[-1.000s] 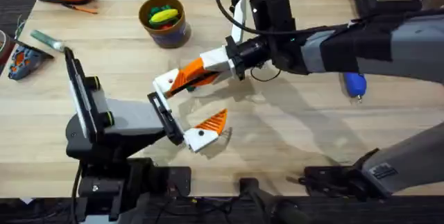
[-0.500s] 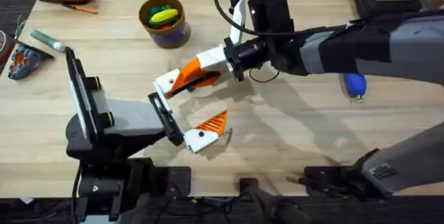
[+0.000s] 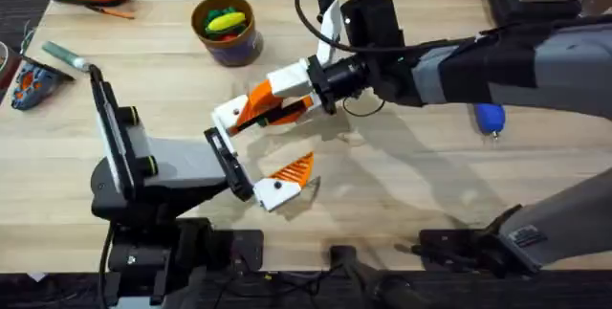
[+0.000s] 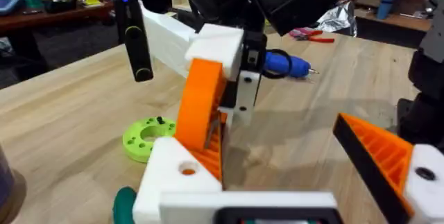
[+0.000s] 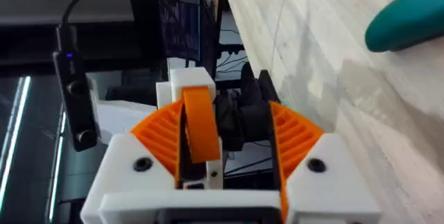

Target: Pick up the gripper from the table and insert it into the empty holder that is missing its gripper. Then pick up a screw, insert it into the mounting hole, and use the screwdriver to tighten it. Finally, clean up the table by picking up the vegetable and placing it into the bucket.

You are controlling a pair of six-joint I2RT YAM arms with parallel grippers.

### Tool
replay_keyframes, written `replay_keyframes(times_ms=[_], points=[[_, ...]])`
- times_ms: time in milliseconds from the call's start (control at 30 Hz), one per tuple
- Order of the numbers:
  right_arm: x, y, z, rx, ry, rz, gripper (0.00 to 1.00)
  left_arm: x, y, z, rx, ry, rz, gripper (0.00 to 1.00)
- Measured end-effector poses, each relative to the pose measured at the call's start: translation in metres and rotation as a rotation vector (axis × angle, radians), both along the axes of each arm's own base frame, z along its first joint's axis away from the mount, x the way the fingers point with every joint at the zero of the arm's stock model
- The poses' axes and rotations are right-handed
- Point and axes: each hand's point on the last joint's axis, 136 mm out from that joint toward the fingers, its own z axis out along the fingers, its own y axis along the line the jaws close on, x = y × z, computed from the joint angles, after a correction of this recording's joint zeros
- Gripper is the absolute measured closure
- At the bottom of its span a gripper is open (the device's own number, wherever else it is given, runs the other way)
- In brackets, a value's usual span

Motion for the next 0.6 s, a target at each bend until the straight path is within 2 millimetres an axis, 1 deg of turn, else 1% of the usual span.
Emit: replay_keyframes(times_ms=[167, 267, 300, 367, 433, 467, 500, 600], points=[[-0.0001, -0.0001, -0.0001, 0.000, 0.000, 0.000, 0.414, 0.0000, 0.0000, 0.0000, 0.002, -0.003, 0.000, 0.015], [0.0003, -0.0001, -0.0007, -0.003, 0.000, -0.003, 0.326, 0.0004, 0.0002, 0.0000, 0.004, -0.007, 0.002, 0.015], [0.0004, -0.0002, -0.0012, -0.005, 0.001, -0.005, 0.276, 0.0004, 0.0002, 0.0001, 0.005, -0.008, 0.002, 0.015], [-0.0001, -0.0009, -0.0024, -0.014, 0.009, -0.008, 0.230, 0.0005, 0.0003, 0.0000, 0.006, -0.010, 0.002, 0.015], [-0.0011, -0.0025, -0.0021, -0.027, 0.016, -0.017, 0.209, 0.0001, 0.0001, 0.0000, 0.006, -0.011, 0.000, 0.015], [-0.0019, -0.0034, -0.0009, -0.031, 0.014, -0.021, 0.170, -0.0004, -0.0003, 0.0001, 0.008, -0.014, -0.004, 0.015], [-0.0024, -0.0042, 0.0008, -0.035, 0.010, -0.026, 0.153, -0.0010, -0.0006, 0.0003, 0.009, -0.017, -0.007, 0.016], [-0.0032, -0.0056, 0.0054, -0.046, -0.003, -0.041, 0.143, -0.0021, -0.0011, 0.0006, 0.015, -0.030, -0.014, 0.014]])
